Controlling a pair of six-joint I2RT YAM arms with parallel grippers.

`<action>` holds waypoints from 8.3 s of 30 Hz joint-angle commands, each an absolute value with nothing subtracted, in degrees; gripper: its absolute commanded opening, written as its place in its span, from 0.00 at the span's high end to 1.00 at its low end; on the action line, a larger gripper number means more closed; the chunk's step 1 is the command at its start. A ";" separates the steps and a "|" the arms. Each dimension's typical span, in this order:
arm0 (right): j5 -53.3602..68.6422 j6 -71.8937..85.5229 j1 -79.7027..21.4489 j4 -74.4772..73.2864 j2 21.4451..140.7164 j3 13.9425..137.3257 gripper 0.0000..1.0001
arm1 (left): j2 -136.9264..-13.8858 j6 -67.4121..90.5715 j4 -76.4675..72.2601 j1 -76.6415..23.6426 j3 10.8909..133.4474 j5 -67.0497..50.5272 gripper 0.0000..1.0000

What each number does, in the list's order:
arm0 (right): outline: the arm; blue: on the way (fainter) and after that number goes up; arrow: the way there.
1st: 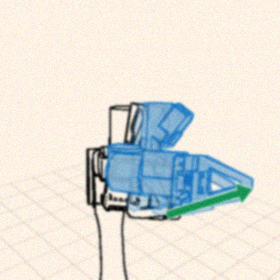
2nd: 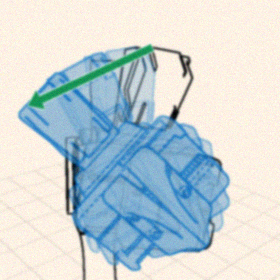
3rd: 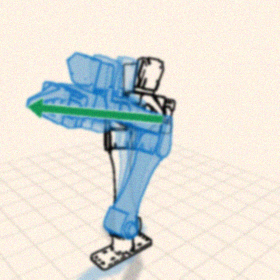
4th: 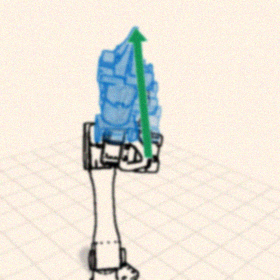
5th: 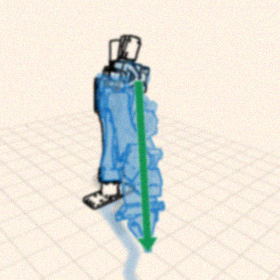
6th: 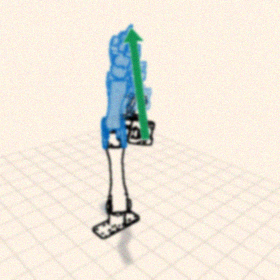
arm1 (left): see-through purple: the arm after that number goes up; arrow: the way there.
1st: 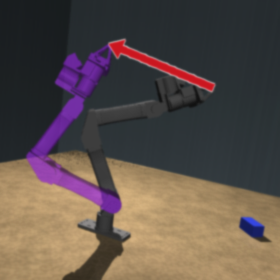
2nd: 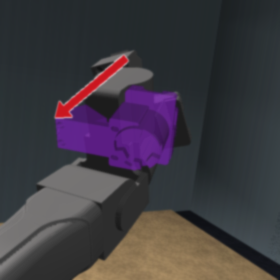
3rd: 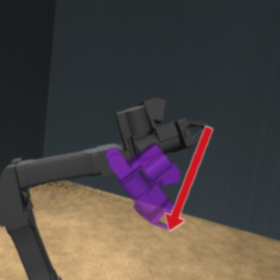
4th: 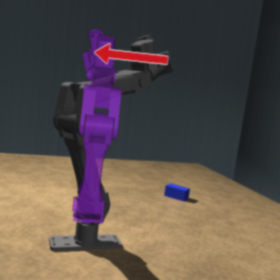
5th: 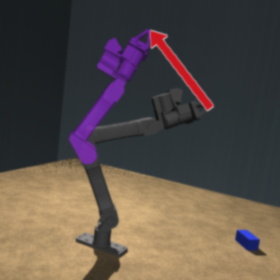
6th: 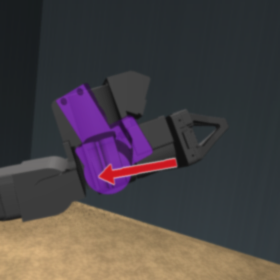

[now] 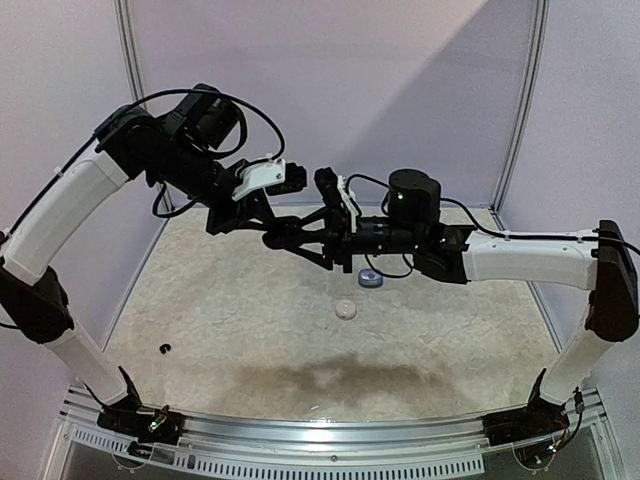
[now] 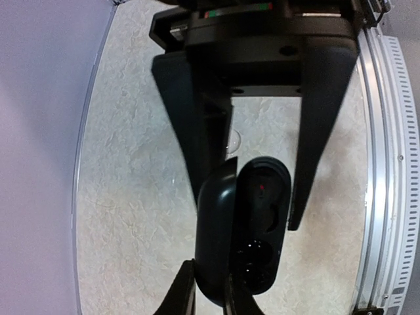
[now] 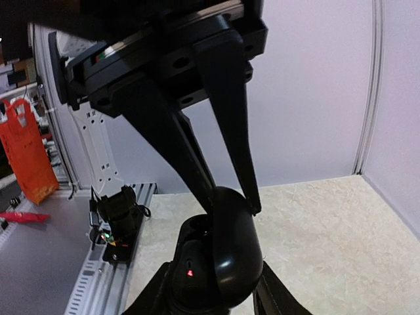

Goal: Insert the wireless bluetooth earbuds into the charging case

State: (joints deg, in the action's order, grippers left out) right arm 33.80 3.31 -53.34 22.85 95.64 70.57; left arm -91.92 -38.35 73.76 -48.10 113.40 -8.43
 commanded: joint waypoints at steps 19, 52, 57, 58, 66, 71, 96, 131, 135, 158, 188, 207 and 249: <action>26.82 3.29 -54.85 25.11 93.43 66.01 0.29 | -90.75 -39.99 70.46 -51.39 114.40 5.07 1.00; 23.90 -1.98 -55.62 25.57 97.87 70.93 0.67 | -90.93 -38.40 70.39 -51.86 115.34 4.21 1.00; 23.82 -2.96 -55.79 25.30 97.21 71.16 0.73 | -91.00 -38.24 70.44 -51.89 115.10 4.01 1.00; 23.77 -3.26 -55.90 25.04 97.21 71.35 0.74 | -91.00 -38.21 70.40 -51.93 115.09 3.97 1.00; 22.81 -4.00 -56.28 26.18 96.87 71.18 0.67 | -91.10 -37.41 70.77 -51.94 115.05 3.01 1.00; 23.11 -4.04 -56.27 26.20 96.94 71.37 0.71 | -91.08 -37.44 70.75 -51.93 115.18 2.99 1.00; 23.72 -2.23 -56.26 23.98 97.35 72.70 0.70 | -90.96 -37.91 71.04 -52.16 114.96 2.90 1.00; 27.91 -1.43 -55.76 26.03 96.11 69.67 0.88 | -91.95 -35.94 76.41 -52.21 120.83 2.51 0.48; 27.54 -0.41 -55.37 26.73 96.14 69.35 0.88 | -92.17 -34.04 77.41 -52.00 122.49 0.97 0.43; 26.47 -2.56 -55.19 27.78 95.85 69.82 0.88 | -92.55 -32.27 75.67 -45.17 117.82 -30.38 0.89; 26.98 -1.67 -55.18 29.01 96.15 69.51 0.89 | -84.26 -30.65 52.66 -39.38 99.23 -34.64 0.72; 26.94 -2.90 -55.25 27.43 96.46 70.80 0.89 | -85.83 -30.16 56.21 -41.84 99.31 -30.96 0.78; 24.53 -9.14 -56.40 18.93 98.00 75.26 0.90 | -90.29 -44.02 70.87 -50.04 109.41 -10.52 1.00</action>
